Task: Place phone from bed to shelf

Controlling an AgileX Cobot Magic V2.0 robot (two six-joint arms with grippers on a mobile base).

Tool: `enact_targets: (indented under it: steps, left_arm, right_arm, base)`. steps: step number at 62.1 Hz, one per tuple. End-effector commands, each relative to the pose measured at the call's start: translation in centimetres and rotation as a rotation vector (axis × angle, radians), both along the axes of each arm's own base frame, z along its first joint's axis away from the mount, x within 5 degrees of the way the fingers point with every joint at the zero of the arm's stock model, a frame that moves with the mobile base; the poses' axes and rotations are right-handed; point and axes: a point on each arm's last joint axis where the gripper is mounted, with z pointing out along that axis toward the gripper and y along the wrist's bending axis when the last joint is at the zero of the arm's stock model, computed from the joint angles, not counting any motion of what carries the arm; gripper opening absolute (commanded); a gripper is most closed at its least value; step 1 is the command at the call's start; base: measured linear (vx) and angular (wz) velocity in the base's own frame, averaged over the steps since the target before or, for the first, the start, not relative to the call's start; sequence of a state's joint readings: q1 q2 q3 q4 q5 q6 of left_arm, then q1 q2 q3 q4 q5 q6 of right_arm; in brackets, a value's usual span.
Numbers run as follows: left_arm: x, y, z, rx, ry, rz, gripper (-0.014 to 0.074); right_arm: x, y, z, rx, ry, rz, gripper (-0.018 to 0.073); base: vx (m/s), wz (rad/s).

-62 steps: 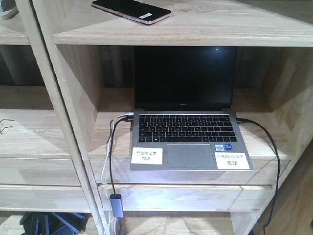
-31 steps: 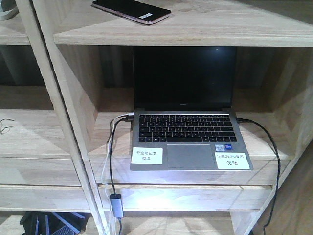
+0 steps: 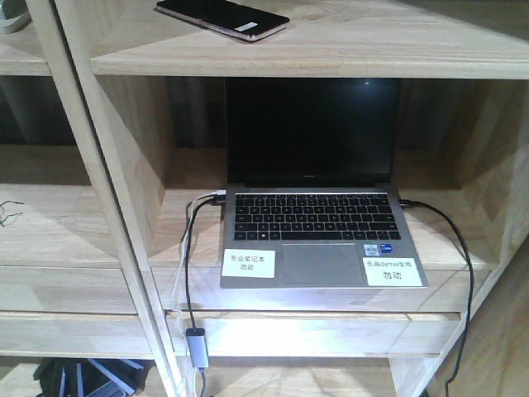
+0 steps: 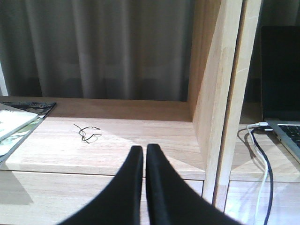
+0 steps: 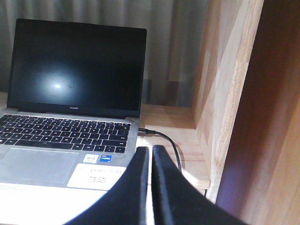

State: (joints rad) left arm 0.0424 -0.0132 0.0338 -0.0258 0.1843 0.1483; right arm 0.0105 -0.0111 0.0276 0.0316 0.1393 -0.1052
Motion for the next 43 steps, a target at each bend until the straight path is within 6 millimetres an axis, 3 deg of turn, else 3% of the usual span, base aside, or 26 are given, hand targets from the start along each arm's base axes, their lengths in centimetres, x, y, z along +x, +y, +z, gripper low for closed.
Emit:
enact_targets:
  steps: [1,43]
  left_arm:
    - [-0.13,-0.02,1.45,-0.011,-0.108,-0.002,0.0001]
    - [-0.13,-0.02,1.45,-0.011,-0.108,-0.002,0.0001]
  right_arm:
    - [-0.04,-0.05,0.58,-0.015,-0.082,-0.007,-0.0006]
    - [-0.04,-0.05,0.59,-0.015,-0.082,-0.007,-0.0006]
  base:
    - [0.0,0.0]
    - [0.0,0.0]
